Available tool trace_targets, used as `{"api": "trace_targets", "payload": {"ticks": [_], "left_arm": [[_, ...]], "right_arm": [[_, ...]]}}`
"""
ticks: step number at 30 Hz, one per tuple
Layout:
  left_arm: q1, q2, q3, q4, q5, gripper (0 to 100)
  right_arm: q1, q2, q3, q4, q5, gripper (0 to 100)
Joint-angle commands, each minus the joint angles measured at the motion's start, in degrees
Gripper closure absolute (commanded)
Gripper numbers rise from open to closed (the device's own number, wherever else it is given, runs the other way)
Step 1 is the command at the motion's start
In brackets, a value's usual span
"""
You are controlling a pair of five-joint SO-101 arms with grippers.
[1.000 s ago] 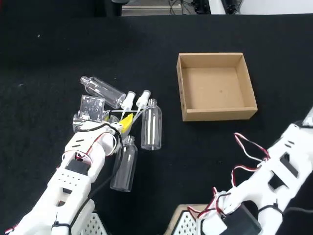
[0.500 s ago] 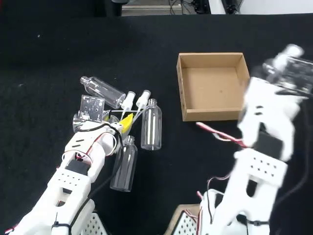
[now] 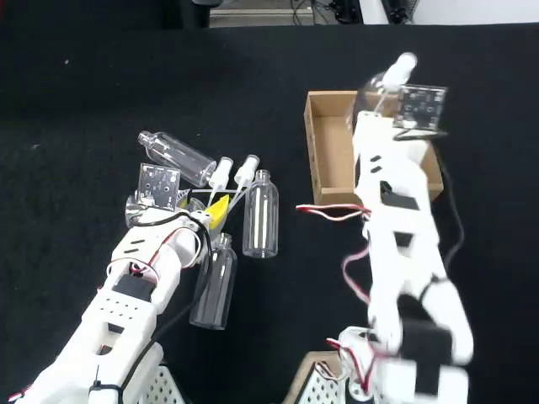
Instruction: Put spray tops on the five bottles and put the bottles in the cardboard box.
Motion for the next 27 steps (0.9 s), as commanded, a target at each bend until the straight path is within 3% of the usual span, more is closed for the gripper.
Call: {"api": "trace_targets", "payload": {"ticks": [1,9,22,27], "left_arm": [[0.48,-0.79,-1.01,-1.49,0.0,76],[0.48,-0.79,-1.01,-1.49,0.0,76],[0.48,-0.79,-1.01,-1.49,0.0,76],[0.48,-0.79,-1.01,-1.49,0.0,76]], "right_arm": [[-0.79,5.49,-6.55,-2.73,-0.44,98.7],[-5.54,11.38,-13.23,-2.46,0.0,98.7],[-4.84,17.89,-15.52,-2.81,0.26,98.7],[-6.24,18.33,-16.66,-2.46,8.7,98.7]]}}
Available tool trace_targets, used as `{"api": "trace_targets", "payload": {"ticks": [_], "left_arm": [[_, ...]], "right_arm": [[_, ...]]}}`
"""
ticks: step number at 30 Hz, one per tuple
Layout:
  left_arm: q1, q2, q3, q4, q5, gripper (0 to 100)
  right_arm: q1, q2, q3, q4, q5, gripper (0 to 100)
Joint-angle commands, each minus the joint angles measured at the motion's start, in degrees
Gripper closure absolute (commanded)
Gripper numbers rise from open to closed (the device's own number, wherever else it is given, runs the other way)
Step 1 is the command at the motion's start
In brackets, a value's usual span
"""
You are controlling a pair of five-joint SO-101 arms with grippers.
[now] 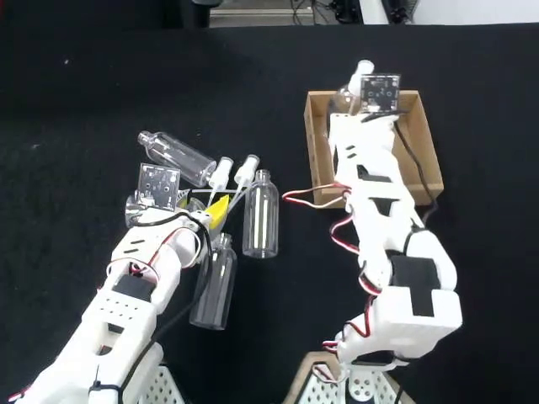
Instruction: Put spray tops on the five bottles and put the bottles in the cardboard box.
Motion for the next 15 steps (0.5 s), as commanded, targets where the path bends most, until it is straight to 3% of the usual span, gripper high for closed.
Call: {"api": "trace_targets", "payload": {"ticks": [1,15], "left_arm": [[0.48,-0.79,-1.01,-1.49,0.0,76],[0.48,-0.79,-1.01,-1.49,0.0,76]], "right_arm": [[-1.93,0.66,-4.97,-1.49,4.48,98.7],[-1.32,6.11,-7.69,-1.85,5.01,98.4]]}}
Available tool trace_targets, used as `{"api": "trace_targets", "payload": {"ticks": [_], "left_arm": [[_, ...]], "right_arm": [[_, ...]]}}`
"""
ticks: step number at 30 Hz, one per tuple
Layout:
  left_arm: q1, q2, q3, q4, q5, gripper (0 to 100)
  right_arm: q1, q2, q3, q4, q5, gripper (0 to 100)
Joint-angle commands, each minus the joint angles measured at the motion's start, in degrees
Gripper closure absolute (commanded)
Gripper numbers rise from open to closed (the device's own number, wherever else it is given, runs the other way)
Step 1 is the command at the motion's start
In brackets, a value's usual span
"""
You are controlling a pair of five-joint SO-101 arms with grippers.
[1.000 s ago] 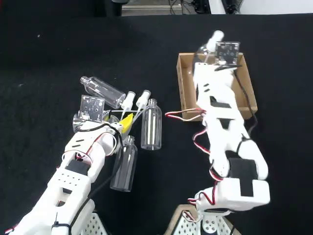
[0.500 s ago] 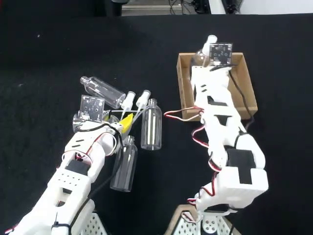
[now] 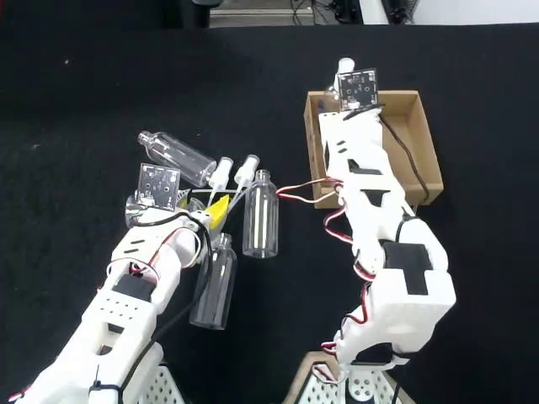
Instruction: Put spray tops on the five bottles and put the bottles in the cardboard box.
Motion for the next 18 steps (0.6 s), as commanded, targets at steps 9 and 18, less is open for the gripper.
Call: {"api": "trace_targets", "payload": {"ticks": [9,18], "left_arm": [[0.48,-0.79,-1.01,-1.49,0.0,76],[0.48,-0.79,-1.01,-1.49,0.0,76]], "right_arm": [[-2.2,1.63,-3.12,-1.76,0.79,95.4],[-2.46,2.15,-3.3,-1.32,0.79,72.3]]}}
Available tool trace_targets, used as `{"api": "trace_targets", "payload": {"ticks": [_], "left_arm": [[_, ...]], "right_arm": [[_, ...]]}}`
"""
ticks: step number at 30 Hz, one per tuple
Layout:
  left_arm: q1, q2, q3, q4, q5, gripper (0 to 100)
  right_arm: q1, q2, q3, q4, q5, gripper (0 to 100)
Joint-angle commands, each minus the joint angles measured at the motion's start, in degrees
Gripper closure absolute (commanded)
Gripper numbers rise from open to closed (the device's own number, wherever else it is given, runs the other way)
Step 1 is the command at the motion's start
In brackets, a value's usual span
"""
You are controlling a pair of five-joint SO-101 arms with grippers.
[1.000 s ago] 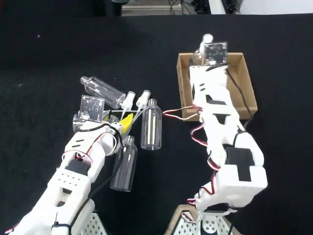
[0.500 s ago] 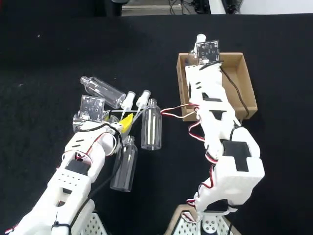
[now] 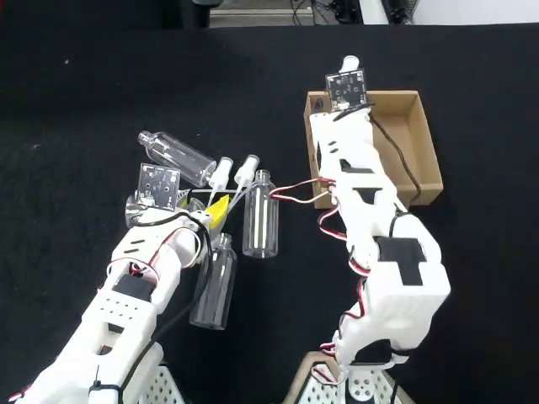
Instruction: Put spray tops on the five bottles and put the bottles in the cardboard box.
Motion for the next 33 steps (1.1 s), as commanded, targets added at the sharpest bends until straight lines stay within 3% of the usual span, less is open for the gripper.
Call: {"api": "trace_targets", "payload": {"ticks": [1,25,29,33], "left_arm": [[0.48,-0.79,-1.01,-1.49,0.0,76],[0.48,-0.79,-1.01,-1.49,0.0,76],[0.48,-0.79,-1.01,-1.49,0.0,76],[0.48,-0.79,-1.01,-1.49,0.0,76]], "right_arm": [[-0.7,-0.84,-1.8,-0.7,0.35,72.3],[-0.18,-11.91,9.45,-0.7,0.35,71.9],[-0.26,-21.14,16.75,1.41,0.35,72.2],[-0.26,-35.47,23.34,11.16,-0.09,72.3]]}}
